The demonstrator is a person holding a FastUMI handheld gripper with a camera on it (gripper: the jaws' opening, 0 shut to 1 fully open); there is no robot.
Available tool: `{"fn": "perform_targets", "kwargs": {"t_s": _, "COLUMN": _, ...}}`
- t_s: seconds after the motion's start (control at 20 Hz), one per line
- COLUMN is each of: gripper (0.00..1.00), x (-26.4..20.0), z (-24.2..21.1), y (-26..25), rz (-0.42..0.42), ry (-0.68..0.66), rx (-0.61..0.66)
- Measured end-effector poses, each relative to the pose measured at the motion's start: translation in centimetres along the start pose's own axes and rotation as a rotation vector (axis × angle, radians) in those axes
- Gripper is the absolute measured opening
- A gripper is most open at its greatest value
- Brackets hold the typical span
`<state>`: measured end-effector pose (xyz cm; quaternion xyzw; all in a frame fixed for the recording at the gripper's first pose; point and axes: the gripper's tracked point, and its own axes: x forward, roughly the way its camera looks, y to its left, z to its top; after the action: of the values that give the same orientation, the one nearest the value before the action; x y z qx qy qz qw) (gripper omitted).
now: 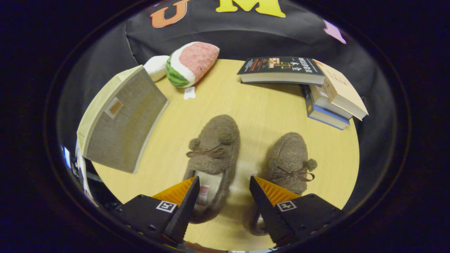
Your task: Open the storage box then place both shoes into the box .Put the left shoe in first, then the right shoe, with the right side of both shoes facing outward in a uniform manner.
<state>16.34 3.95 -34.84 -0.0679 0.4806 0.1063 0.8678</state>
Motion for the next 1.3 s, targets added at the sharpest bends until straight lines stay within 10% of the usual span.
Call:
{"fn": "perform_targets", "kwargs": {"t_s": 0.7, "gripper": 0.18, "x": 3.6, "z": 0.6, "y": 1.4, "rz": 0.04, "ry": 0.029, "rx": 0.074}}
{"fn": "perform_targets", "kwargs": {"t_s": 0.75, "gripper": 0.02, "x": 4.0, "z": 0.5, "y": 1.5, "rz": 0.048, "ry": 0.046, "rx": 0.094}}
{"fn": "perform_targets", "kwargs": {"t_s": 1.3, "gripper": 0.01, "x": -3.3, "z": 1.8, "y": 3.9, "rz": 0.216, "ry": 0.062, "rx": 0.302}}
